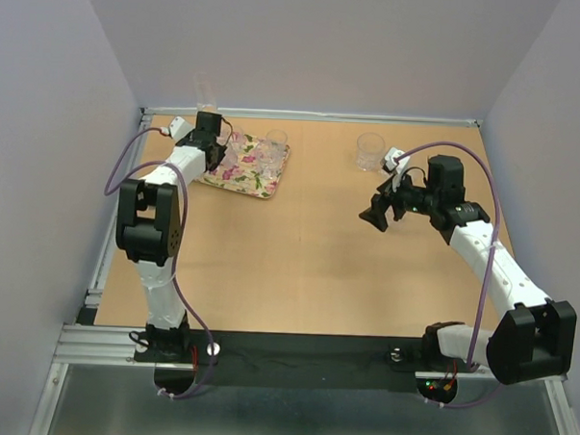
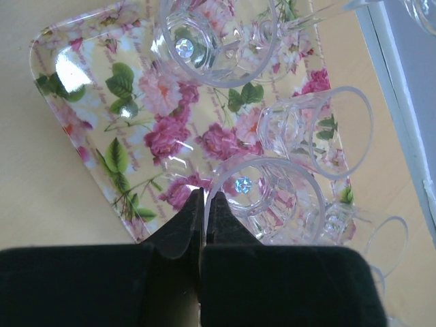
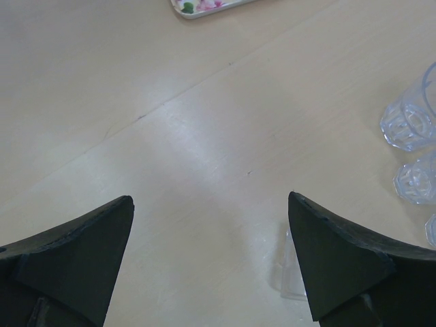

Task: Place the glasses into the tray
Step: Place the glass into the tray

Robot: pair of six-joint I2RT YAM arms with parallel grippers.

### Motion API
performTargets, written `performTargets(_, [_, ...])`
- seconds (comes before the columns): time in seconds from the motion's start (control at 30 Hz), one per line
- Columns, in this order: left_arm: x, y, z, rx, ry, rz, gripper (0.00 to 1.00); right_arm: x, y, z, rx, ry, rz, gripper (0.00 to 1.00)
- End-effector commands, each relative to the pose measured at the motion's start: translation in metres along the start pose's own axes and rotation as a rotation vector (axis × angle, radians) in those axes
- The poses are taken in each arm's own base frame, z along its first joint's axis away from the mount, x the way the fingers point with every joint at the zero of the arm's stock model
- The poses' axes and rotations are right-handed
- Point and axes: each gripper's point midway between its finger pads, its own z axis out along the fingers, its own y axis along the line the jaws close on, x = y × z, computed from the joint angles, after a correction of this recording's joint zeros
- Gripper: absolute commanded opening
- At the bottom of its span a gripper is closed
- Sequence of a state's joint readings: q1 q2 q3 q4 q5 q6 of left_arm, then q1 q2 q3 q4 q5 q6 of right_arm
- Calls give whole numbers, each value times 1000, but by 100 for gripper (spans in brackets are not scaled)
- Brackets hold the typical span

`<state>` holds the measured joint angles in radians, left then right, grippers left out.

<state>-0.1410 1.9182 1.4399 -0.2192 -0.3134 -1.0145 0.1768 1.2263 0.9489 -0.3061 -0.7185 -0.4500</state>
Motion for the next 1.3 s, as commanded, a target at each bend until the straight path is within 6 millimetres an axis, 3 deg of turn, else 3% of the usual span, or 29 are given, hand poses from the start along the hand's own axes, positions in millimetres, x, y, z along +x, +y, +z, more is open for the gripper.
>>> performTargets(0.0, [-27, -10, 0, -16, -77, -18, 0, -6, -4, -5, 27, -31, -46, 99])
performTargets(0.27, [-38, -11, 11, -66, -110, 11, 2, -6, -5, -5, 31, -31, -45, 99])
performTargets(0.6, [-34, -7, 23, -102, -104, 31, 8, -5, -6, -5, 36, -28, -44, 99])
performTargets(1.07, [-36, -8, 24, -109, -108, 47, 31, -7, -8, -8, 43, -32, -44, 99])
performTargets(1.27, [-43, -18, 17, -79, -113, 50, 39, -6, -9, -9, 47, -34, -43, 99])
